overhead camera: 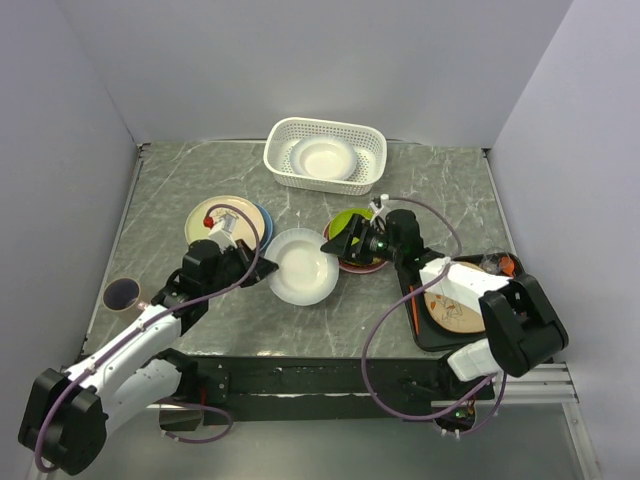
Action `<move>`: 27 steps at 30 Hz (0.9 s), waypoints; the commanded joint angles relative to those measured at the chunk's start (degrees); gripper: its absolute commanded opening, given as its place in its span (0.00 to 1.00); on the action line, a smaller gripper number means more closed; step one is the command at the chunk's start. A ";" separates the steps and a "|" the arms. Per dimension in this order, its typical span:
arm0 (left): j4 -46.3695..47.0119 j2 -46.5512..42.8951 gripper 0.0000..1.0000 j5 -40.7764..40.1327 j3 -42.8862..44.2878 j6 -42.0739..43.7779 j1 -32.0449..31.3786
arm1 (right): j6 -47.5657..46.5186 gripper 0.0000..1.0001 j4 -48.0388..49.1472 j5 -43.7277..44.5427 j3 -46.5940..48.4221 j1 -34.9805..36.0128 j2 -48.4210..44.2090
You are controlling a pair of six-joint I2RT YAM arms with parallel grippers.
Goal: Place the plates into the plastic bin on the countertop
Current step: Pick up the plate at the center of the board.
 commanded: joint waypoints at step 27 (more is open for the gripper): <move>6.71 -0.77 0.01 0.44 1.71 -2.73 0.33 | 7.21 0.00 18.82 -3.42 -9.43 5.58 2.93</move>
